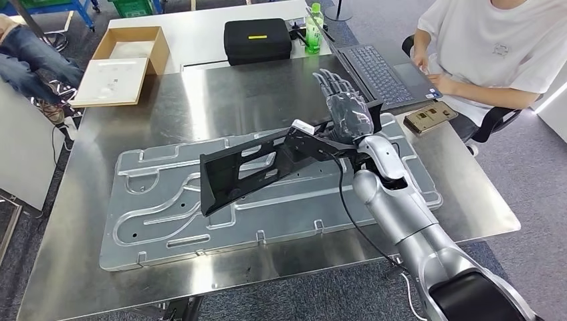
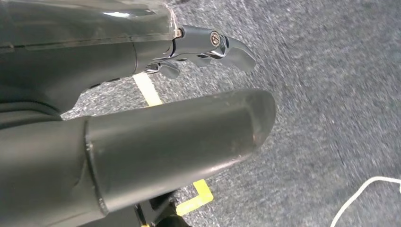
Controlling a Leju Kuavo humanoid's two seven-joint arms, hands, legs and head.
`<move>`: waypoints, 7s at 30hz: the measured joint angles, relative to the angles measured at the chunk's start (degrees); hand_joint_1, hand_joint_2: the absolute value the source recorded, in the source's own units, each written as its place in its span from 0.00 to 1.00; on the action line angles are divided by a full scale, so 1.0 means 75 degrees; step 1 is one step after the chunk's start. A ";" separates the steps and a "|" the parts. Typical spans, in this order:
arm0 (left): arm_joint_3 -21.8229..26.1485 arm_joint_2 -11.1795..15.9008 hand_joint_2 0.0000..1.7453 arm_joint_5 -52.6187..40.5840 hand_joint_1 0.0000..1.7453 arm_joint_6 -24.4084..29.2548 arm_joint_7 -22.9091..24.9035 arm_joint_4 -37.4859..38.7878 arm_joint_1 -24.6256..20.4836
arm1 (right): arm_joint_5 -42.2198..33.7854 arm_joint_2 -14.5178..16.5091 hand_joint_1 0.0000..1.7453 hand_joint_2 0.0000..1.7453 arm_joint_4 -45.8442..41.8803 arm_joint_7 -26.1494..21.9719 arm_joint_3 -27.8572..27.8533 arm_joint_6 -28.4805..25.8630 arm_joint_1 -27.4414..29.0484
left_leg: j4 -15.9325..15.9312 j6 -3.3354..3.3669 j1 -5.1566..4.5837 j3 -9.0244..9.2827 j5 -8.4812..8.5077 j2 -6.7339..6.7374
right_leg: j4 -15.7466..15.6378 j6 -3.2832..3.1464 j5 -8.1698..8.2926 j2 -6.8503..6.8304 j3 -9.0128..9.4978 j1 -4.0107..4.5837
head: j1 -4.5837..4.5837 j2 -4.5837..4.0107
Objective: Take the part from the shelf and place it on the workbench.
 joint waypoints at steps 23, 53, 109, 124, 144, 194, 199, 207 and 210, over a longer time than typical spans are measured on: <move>-0.0063 0.0016 0.00 -0.0047 0.00 -0.0046 0.0048 0.0000 -0.0021 | -0.0839 0.0005 0.00 0.00 0.1225 0.0248 0.0158 0.1637 -0.0644 | -0.0824 0.0106 -0.0051 0.0354 0.0104 -0.0026 | -0.0121 -0.0011 0.0037 -0.0016 0.0080 0.0047 | -0.0001 0.0000; -0.0118 0.0066 0.00 -0.0052 0.00 -0.0107 0.0040 0.0000 -0.0026 | -0.2561 -0.0042 0.00 0.00 0.2276 -0.0162 0.0389 0.2594 -0.1214 | -0.0982 0.0090 -0.0031 0.0491 0.0167 -0.0011 | -0.0067 0.0059 0.0055 -0.0001 0.0008 0.0032 | -0.0009 0.0000; -0.0210 -0.0084 0.00 0.0090 0.00 0.0203 0.0012 0.0000 0.0173 | 0.1864 -0.0157 0.00 0.00 -0.3399 -0.1447 0.0580 -0.2320 0.1267 | -0.1110 0.0346 -0.0042 0.0450 0.0434 -0.0554 | 0.0575 0.0245 -0.0409 0.0256 0.0051 -0.0056 | -0.0012 0.0000; -0.0176 0.0042 0.00 0.0120 0.00 0.0374 0.0054 -0.0001 0.0148 | 0.1664 -0.0006 0.00 0.00 -0.3332 -0.1553 0.0740 -0.2298 0.0962 | -0.0289 0.0003 -0.0052 0.0256 -0.0015 0.0247 | -0.0020 -0.0048 -0.0211 -0.0655 0.0271 0.0027 | -0.0044 0.0000; -0.0172 0.0605 0.00 -0.0101 0.00 0.0809 0.0917 0.0000 0.0733 | 0.1532 -0.0115 0.00 0.00 -0.3271 -0.1561 0.0771 -0.2267 0.0931 | -0.1142 0.0085 0.0032 0.0494 0.0363 -0.0950 | 0.0054 0.0171 -0.0173 0.0563 0.0164 -0.0071 | -0.0039 0.0000; 0.0238 0.0643 0.00 0.0036 0.00 0.0530 0.0600 0.0000 0.0983 | 0.1780 -0.0833 0.00 0.00 -0.3578 -0.1301 0.0668 -0.2086 0.0761 | -0.1271 0.0400 -0.0045 0.0687 0.0320 0.0080 | 0.0717 0.0308 -0.0827 -0.0267 0.0089 -0.0033 | -0.0113 0.0000; 0.0240 0.0648 0.00 0.0021 0.00 0.0525 0.0552 0.0000 0.0919 | 0.1822 -0.0962 0.00 0.00 -0.3603 -0.1300 0.0572 -0.2107 0.0945 | -0.1217 0.0421 -0.0051 0.0683 0.0311 -0.0393 | 0.1696 0.0321 -0.0884 -0.0012 -0.0504 -0.0040 | -0.0113 0.0000; 0.0239 0.0685 0.00 0.0007 0.00 0.0526 0.0373 -0.0007 0.0798 | 0.1949 -0.1006 0.00 0.00 -0.3743 -0.1335 0.0422 -0.2160 0.0876 | -0.1075 0.0125 -0.0034 0.0509 0.0259 -0.0798 | -0.0100 0.0091 -0.0129 0.0298 0.0262 -0.0088 | -0.0124 0.0000; 0.0238 0.0694 0.00 -0.0006 0.00 0.0527 0.0346 -0.0012 0.0709 | 0.2044 -0.0982 0.00 0.00 -0.3782 -0.1330 0.0393 -0.2166 0.0849 | 0.0013 0.0029 -0.0040 0.0001 -0.0306 -0.0156 | -0.0167 -0.0023 -0.0126 -0.0009 0.0348 -0.0082 | -0.0154 0.0000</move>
